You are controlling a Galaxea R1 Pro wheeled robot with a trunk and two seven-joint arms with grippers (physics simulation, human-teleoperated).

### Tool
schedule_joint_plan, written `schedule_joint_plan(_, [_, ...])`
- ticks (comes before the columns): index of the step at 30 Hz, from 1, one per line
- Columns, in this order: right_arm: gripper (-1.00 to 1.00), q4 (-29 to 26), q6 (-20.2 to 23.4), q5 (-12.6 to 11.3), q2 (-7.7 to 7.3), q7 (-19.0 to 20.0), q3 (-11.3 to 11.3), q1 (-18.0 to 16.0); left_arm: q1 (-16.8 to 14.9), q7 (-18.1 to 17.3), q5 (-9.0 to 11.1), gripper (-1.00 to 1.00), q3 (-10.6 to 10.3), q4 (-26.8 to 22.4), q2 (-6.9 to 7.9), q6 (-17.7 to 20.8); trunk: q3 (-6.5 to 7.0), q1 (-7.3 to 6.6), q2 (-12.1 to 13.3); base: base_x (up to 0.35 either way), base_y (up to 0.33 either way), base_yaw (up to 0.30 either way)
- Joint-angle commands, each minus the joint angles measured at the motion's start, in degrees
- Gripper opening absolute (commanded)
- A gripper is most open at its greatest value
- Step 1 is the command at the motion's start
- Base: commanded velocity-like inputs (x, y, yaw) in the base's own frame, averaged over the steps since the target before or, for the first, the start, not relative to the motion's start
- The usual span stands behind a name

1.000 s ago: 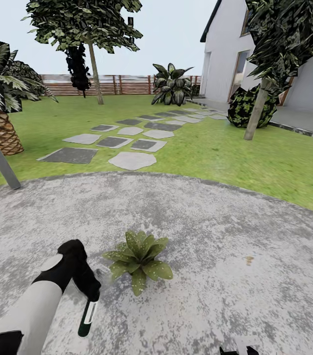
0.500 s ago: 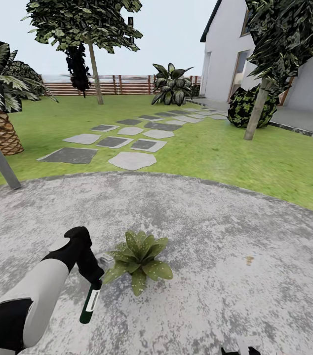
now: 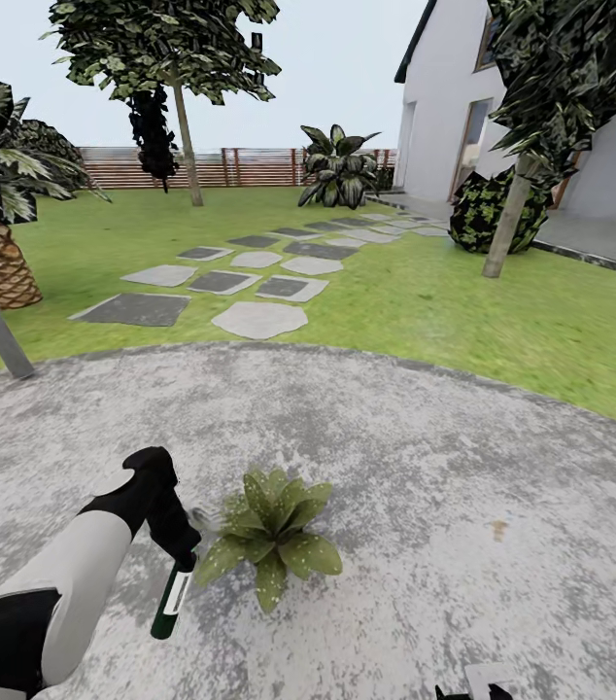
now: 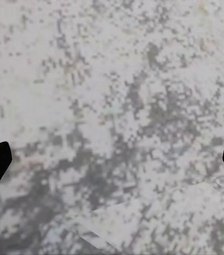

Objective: Pick up the pesticide atomizer in the garden and spray insectifuge to fully cover both potted plants in the garden.

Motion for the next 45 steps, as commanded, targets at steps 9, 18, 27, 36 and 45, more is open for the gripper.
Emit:
schedule_joint_plan(9, [1.0, 0.0, -0.1, -0.3, 0.09, -0.2, 0.5, -0.1, 4.1, -0.5, -0.3, -1.0, 0.5, -0.8, 4.92, -0.1, -0.05, -0.01, 0.0, 0.002, 0.0, 0.0])
schedule_joint_plan(18, [1.0, 0.0, -0.2, -0.3, 0.01, -0.1, 0.6, 0.0, 11.2, 16.1, 10.6, -1.0, 1.2, -0.8, 4.57, -2.6, -0.05, -0.01, 0.0, -0.097, 0.0, 0.0])
schedule_joint_plan(27, [1.0, -0.3, -0.1, -0.2, 0.16, 0.2, 0.7, -0.1, 15.6, 33.0, 30.2, -1.0, 1.2, -0.7, 4.95, -10.8, -0.05, -0.01, 0.0, -0.329, 0.0, 0.0])
schedule_joint_plan(36, [1.0, -17.7, 0.5, 10.9, 0.08, 9.0, 7.1, -0.2, 16.5, 33.1, 31.4, -1.0, 1.0, -0.7, 5.29, -28.2, -0.05, -0.01, 0.0, -0.06, 0.0, 0.0])
schedule_joint_plan(45, [1.0, -23.7, 2.8, 19.8, -0.02, 37.5, 7.1, -6.0, 16.2, 30.2, 30.2, -1.0, -2.3, -0.9, 4.96, -34.6, -0.05, -0.01, 0.0, 0.0, 0.0, 0.0])
